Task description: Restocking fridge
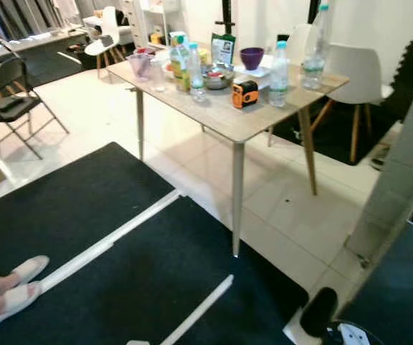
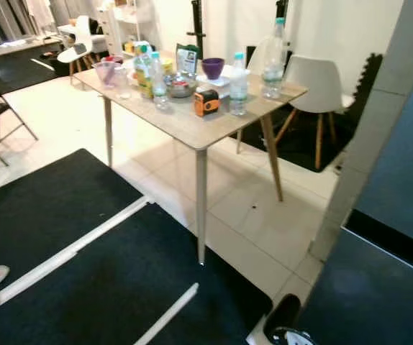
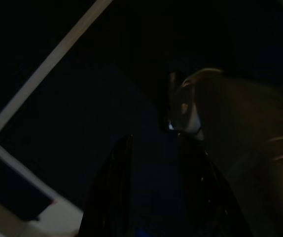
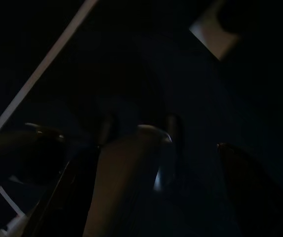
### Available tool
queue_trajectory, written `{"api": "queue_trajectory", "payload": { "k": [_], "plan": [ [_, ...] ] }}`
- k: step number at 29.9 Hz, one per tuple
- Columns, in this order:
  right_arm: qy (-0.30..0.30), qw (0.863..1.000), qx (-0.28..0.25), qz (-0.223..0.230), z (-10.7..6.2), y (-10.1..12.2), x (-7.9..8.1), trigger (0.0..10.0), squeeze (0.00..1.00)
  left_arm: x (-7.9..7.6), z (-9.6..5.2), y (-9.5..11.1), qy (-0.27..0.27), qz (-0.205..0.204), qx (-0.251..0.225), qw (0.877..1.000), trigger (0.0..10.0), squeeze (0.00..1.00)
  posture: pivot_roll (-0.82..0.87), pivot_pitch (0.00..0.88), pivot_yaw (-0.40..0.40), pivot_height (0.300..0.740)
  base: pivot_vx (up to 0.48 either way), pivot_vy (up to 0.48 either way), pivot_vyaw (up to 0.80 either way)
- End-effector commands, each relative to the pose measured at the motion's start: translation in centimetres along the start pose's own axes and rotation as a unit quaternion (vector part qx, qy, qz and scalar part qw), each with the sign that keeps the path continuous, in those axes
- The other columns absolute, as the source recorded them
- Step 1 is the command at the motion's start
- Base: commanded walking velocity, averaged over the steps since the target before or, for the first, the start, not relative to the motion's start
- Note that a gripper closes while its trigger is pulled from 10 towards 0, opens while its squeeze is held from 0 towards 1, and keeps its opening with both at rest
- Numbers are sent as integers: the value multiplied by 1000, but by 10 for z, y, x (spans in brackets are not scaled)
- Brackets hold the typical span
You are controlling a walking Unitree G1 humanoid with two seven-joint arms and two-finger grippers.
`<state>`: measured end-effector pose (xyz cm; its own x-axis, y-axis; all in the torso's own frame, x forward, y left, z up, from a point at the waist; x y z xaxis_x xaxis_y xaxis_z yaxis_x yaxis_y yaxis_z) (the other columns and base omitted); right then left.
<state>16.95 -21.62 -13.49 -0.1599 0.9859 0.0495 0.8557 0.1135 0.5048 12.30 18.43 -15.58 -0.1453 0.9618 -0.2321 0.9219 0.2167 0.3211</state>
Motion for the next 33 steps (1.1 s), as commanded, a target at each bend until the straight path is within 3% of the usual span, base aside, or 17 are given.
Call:
{"api": "queue_trajectory", "payload": {
  "k": [1,19,33],
  "plan": [
    [9,1000,4,5,1,-4,6,10000,0,3,-1,-2,3,7,5,1000,10000,0,6,0,41,740,0,0,738],
    [34,999,1,6,2,-3,15,10000,0,3,-1,0,4,5,3,1000,10000,0,11,0,49,740,0,0,737],
    [24,1000,6,7,3,-5,15,10000,0,5,-1,2,6,9,0,1000,10000,0,6,0,52,740,53,0,0]
  ]
}}
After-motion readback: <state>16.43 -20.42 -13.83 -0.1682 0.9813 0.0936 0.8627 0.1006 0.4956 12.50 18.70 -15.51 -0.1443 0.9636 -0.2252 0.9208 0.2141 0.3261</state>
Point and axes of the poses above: a point about 5 cm out from each wrist's last joint towards the gripper, its own z axis pointing out of the wrist towards the gripper, its own y axis along the axis of the wrist's last joint, x = y × z, the point moved 5 cm from there along z, pointing out of the wrist towards the gripper, and after that the axes turned 14 degrees about -z, right-handed, at the moved point
